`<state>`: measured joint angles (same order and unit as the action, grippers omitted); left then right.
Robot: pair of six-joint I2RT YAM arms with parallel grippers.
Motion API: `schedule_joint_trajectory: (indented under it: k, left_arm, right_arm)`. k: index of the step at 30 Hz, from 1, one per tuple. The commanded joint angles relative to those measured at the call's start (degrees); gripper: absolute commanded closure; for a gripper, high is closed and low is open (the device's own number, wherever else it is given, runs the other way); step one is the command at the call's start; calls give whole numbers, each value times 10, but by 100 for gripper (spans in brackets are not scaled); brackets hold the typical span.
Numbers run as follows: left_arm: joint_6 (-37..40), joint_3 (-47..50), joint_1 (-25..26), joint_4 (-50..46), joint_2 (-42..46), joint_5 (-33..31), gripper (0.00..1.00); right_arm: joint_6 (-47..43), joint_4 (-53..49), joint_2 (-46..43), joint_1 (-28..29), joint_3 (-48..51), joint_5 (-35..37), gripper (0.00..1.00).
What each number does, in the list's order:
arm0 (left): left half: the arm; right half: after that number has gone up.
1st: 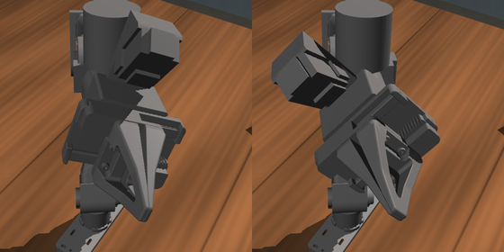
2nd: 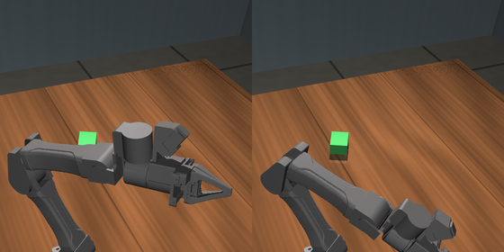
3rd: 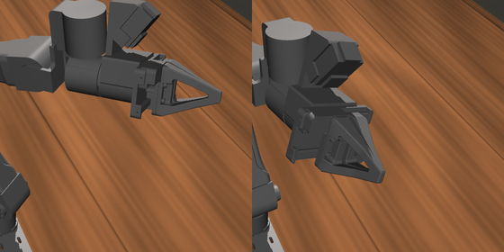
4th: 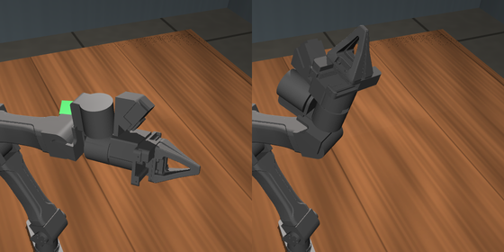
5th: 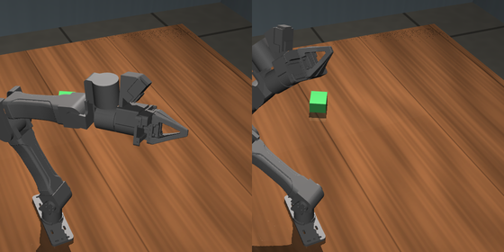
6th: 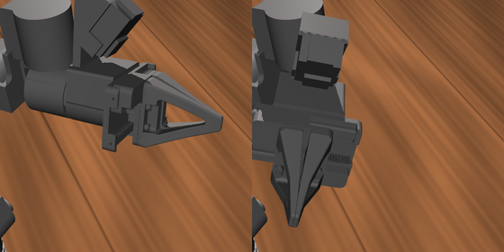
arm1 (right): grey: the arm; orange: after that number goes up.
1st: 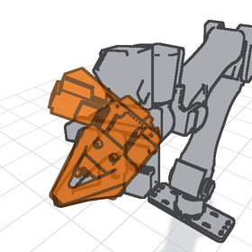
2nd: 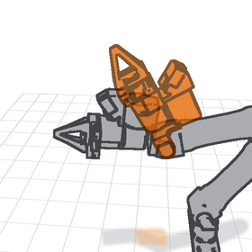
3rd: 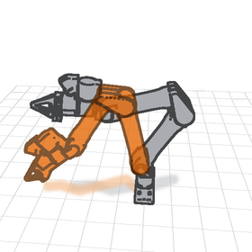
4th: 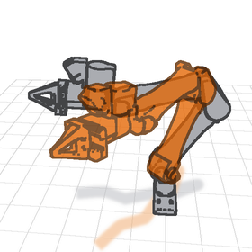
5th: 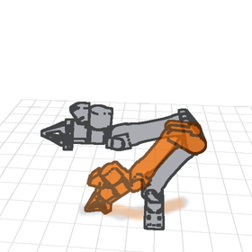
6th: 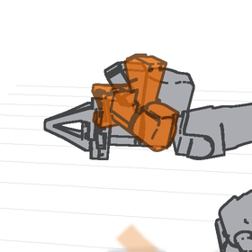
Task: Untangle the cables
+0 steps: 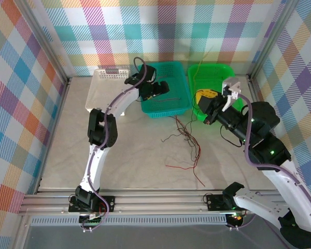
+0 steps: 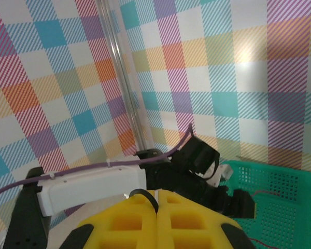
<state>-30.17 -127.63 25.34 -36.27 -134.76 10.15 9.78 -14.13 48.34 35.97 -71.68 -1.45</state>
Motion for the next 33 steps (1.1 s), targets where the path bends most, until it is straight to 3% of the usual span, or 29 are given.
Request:
schedule_joint_trajectory:
  k: [1, 10, 14, 18, 28, 33]
  left_arm:
    - [10, 0, -4, 5, 106, 42, 0]
    - [-23, 344, 10, 179, 372, 67, 0]
    - [-38, 462, 37, 270, 469, 82, 0]
    - [-85, 585, 56, 400, 553, 135, 0]
    - [-141, 715, 132, 609, 647, 203, 0]
    - [-86, 723, 176, 594, 666, 203, 0]
  right_arm:
    - [-2, 8, 0, 2, -9, -11, 100]
    - [19, -40, 44, 2, -54, 11, 100]
    - [38, -63, 79, -1, -89, -7, 100]
    - [67, -77, 116, -8, -123, -59, 100]
    - [141, -72, 166, -46, -107, -207, 100]
    - [163, -58, 175, -55, -81, -251, 100]
